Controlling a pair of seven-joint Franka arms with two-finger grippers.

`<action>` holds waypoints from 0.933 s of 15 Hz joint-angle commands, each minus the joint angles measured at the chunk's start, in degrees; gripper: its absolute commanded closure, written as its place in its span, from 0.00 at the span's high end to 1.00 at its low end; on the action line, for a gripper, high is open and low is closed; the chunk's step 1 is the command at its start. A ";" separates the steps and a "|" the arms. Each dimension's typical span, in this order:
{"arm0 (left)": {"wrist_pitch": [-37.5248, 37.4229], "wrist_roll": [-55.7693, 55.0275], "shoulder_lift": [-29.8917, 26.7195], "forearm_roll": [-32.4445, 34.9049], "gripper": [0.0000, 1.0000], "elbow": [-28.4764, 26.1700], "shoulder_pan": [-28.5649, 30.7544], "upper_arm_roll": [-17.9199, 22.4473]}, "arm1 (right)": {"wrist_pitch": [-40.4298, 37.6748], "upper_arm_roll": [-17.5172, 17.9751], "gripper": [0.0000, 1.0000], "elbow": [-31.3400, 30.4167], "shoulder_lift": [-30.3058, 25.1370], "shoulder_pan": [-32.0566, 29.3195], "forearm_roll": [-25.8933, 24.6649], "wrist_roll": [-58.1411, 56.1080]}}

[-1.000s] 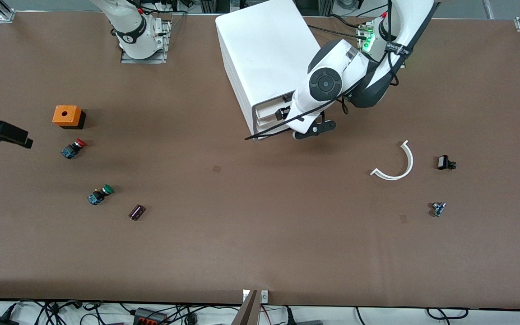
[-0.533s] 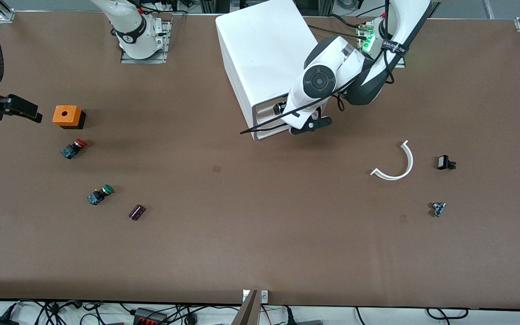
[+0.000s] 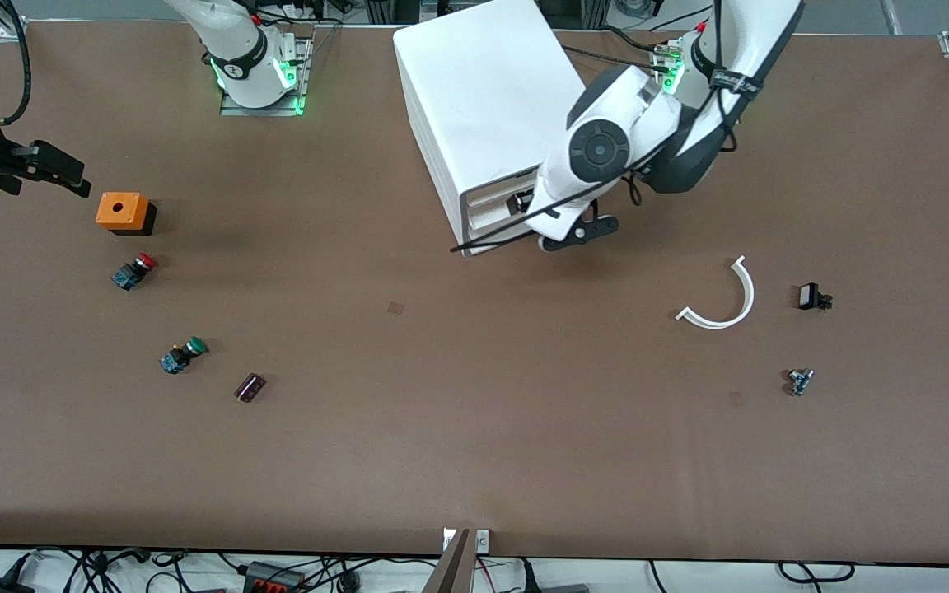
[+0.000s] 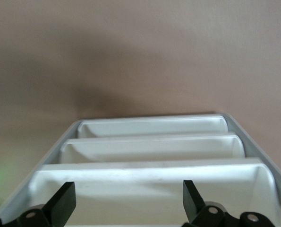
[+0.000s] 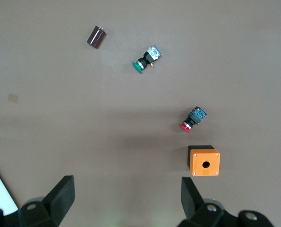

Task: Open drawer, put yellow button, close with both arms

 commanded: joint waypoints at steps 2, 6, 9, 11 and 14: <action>-9.97 10.11 -0.32 5.13 1.00 6.80 6.48 -0.15 | 1.67 0.21 1.00 -2.30 -1.43 -0.23 -0.15 -0.78; -17.26 27.33 -0.67 10.33 1.00 9.69 15.35 -0.15 | 2.38 0.21 1.00 -1.95 -1.52 -0.23 -0.41 -1.13; -22.64 41.48 -1.54 13.58 1.00 14.96 18.53 1.33 | 2.29 0.21 1.00 -1.42 -1.16 -0.23 -0.32 -1.22; -22.04 49.40 -3.82 12.02 1.00 15.06 17.92 7.72 | 2.47 0.21 1.00 -1.42 -1.08 -0.23 -0.41 -1.30; -18.80 62.58 -7.33 9.03 1.00 13.75 15.29 17.57 | 3.34 0.21 1.00 -1.86 -1.34 -0.23 -0.94 -1.57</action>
